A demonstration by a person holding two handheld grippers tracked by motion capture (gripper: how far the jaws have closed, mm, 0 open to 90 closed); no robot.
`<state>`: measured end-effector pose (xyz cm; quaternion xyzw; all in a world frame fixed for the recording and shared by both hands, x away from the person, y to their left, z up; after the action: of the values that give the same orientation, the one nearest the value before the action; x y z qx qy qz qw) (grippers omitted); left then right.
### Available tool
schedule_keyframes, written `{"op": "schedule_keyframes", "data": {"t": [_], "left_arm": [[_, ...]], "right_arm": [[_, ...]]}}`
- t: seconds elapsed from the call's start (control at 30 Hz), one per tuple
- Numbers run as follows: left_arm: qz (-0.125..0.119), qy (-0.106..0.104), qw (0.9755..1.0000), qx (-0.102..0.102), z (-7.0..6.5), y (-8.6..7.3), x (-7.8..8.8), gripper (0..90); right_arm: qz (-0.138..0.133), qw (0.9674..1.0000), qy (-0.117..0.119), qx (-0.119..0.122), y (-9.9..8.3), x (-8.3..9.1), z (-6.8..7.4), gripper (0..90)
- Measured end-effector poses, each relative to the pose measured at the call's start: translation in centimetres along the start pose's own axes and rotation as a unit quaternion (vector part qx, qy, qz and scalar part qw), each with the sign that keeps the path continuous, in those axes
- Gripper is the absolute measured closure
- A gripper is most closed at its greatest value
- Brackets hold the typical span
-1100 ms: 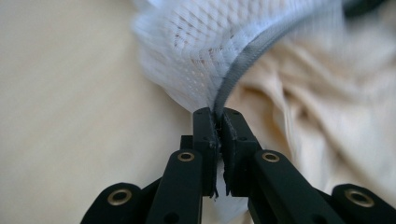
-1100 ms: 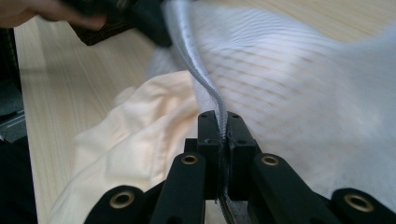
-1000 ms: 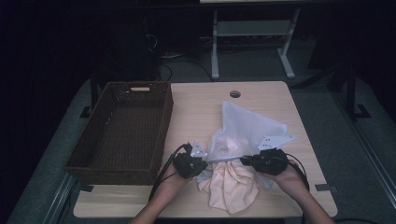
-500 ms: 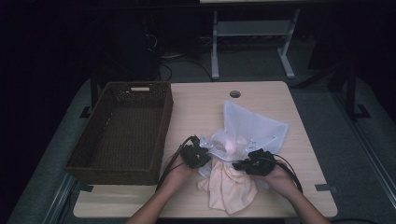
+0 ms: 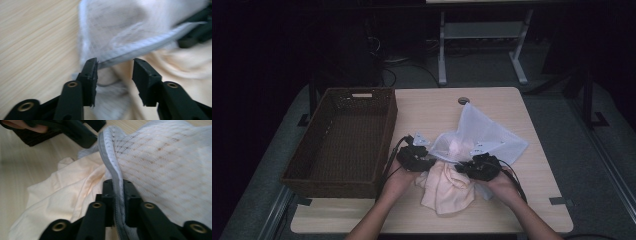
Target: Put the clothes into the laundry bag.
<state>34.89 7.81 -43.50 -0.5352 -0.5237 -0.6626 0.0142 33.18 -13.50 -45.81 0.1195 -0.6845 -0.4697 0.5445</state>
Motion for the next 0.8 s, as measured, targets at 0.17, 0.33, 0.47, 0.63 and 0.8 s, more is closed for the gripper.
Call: {"op": "schedule_keyframes", "data": {"t": [0.17,0.33,0.47,0.63,0.8], "left_arm": [[-0.006,-0.043,0.999,-0.004,-1.9,-0.6,1.2,47.3],[0.002,-0.084,0.9964,-0.01,-3.9,-1.7,1.3,42.1],[0.014,-0.119,0.9927,-0.019,-5.7,-1.9,-0.1,37.1],[0.022,-0.127,0.9911,-0.032,-7.0,-2.0,-1.0,36.2],[0.028,-0.125,0.9905,-0.048,-8.5,-1.7,-2.3,34.7]], "right_arm": [[-0.009,0.9999,-0.003,0.002,-0.5,2.5,0.1,66.1],[0.006,0.9997,-0.021,0.009,-2.5,5.3,0.2,56.1],[0.039,0.9981,-0.047,0.008,-5.0,6.1,-0.4,52.5],[0.073,0.9956,-0.058,0.013,-5.9,5.0,-1.2,59.0],[0.073,0.9957,-0.057,-0.003,-6.1,5.1,-1.7,85.1]]}}
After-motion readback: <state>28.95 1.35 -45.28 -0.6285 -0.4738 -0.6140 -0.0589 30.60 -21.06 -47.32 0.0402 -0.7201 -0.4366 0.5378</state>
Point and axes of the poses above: each handheld gripper's, and its own axes: x roughly backward along the jaws, y roughly out of its top, z roughly to its left, the point moved 3 cm from there along -x, roughly forward along the jaws, and after that the axes turned 8 degrees about x, right-handed, at the moved point
